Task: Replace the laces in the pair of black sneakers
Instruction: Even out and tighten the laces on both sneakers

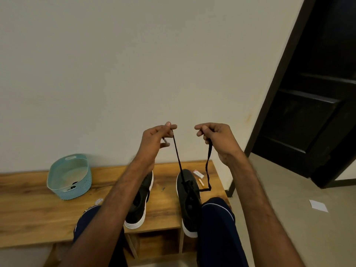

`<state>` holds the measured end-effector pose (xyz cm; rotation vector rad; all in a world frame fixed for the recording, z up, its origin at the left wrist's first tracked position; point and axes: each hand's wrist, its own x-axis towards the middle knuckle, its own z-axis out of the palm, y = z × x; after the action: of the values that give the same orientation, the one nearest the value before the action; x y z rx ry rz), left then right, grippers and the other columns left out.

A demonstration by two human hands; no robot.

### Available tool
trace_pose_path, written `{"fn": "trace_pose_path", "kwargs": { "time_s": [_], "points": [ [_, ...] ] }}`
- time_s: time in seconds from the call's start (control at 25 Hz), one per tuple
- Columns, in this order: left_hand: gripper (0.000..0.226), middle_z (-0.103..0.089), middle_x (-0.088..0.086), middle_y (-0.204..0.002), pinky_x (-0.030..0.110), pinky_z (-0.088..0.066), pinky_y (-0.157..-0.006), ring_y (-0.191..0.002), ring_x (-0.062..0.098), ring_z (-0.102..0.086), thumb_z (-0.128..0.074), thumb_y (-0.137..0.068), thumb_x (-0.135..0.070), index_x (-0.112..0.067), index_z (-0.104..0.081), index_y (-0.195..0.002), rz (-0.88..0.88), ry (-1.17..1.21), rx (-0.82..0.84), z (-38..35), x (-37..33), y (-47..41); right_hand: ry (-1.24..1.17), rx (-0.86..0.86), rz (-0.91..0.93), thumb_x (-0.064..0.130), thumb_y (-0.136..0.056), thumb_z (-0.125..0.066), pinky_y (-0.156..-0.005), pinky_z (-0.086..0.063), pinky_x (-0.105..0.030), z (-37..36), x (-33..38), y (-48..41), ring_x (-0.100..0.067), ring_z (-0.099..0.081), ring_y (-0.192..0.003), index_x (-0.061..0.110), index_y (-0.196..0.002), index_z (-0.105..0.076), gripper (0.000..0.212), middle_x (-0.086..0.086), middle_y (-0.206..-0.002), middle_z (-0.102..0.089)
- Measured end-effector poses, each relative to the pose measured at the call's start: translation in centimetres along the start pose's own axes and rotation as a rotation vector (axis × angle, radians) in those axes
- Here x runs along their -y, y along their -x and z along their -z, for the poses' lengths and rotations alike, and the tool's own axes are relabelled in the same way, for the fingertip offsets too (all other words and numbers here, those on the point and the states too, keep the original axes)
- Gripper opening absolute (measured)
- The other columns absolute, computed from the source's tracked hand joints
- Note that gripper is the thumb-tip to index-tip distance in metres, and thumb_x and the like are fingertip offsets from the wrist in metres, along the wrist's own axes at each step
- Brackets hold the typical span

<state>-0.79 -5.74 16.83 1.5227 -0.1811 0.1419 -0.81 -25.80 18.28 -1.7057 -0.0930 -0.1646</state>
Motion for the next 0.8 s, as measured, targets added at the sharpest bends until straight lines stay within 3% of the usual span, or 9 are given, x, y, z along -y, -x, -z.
{"fn": "trace_pose_path", "kwargs": {
  "time_s": [0.08,0.2,0.32,0.48,0.68,0.8],
  "points": [
    [0.03,-0.074,0.0,-0.11,0.037,-0.055,-0.089,-0.102,0.022,-0.068,-0.053,-0.1,-0.033,-0.01,-0.07,-0.092,-0.029,0.089,0.078,-0.7,-2.4,-0.6,-0.105,-0.005,0.082,0.004,-0.102,-0.05,-0.073,-0.052,-0.023,0.1,3.1,-0.4,-0.009,-0.06,-0.071,0.009,-0.11,-0.071,0.023,-0.006,-0.086,-0.072],
    [0.022,-0.074,0.004,-0.108,0.035,-0.057,-0.089,-0.097,0.023,-0.07,-0.057,-0.099,-0.018,-0.007,-0.072,-0.109,-0.164,0.001,0.138,-1.9,-5.3,-1.7,-0.227,-0.036,0.179,-0.002,-0.098,-0.055,-0.083,-0.058,-0.028,-0.1,7.2,-1.2,-0.016,-0.07,-0.08,0.014,-0.117,-0.063,0.026,-0.011,-0.092,-0.076],
    [0.022,-0.076,0.007,-0.099,0.039,-0.059,-0.083,-0.085,0.024,-0.071,-0.056,-0.096,0.001,-0.005,-0.072,-0.11,-0.256,-0.083,0.104,-2.4,-6.4,-2.5,-0.184,-0.097,0.214,-0.006,-0.095,-0.056,-0.079,-0.057,-0.031,-0.7,9.3,-2.2,-0.019,-0.071,-0.076,0.004,-0.105,-0.069,0.019,-0.014,-0.087,-0.076],
    [0.029,-0.077,0.007,-0.092,0.033,-0.06,-0.078,-0.082,0.024,-0.074,-0.06,-0.095,-0.001,-0.011,-0.056,-0.123,-0.279,-0.088,0.006,-2.7,-7.5,-2.4,-0.163,-0.142,0.163,-0.006,-0.093,-0.058,-0.081,-0.06,-0.037,-1.1,9.2,-2.1,-0.021,-0.073,-0.076,0.005,-0.093,-0.071,0.017,-0.014,-0.086,-0.075],
    [0.007,-0.077,0.003,-0.093,0.039,-0.06,-0.078,-0.081,0.022,-0.074,-0.065,-0.093,-0.008,-0.006,-0.063,-0.1,-0.229,-0.063,-0.098,-3.0,-7.2,-2.4,-0.113,-0.199,0.173,0.002,-0.089,-0.069,-0.072,-0.062,-0.037,-1.4,8.2,-2.2,-0.019,-0.065,-0.072,0.012,-0.092,-0.076,0.012,-0.009,-0.079,-0.07],
    [0.005,-0.075,0.004,-0.091,0.044,-0.062,-0.074,-0.077,0.023,-0.073,-0.073,-0.087,-0.007,-0.01,-0.071,-0.091,-0.218,-0.089,-0.143,-3.1,-6.6,-2.4,-0.148,-0.237,0.149,0.004,-0.085,-0.075,-0.069,-0.061,-0.035,-2.2,7.2,-2.3,-0.02,-0.066,-0.066,0.007,-0.094,-0.071,0.011,-0.011,-0.074,-0.07]
  ]
}}
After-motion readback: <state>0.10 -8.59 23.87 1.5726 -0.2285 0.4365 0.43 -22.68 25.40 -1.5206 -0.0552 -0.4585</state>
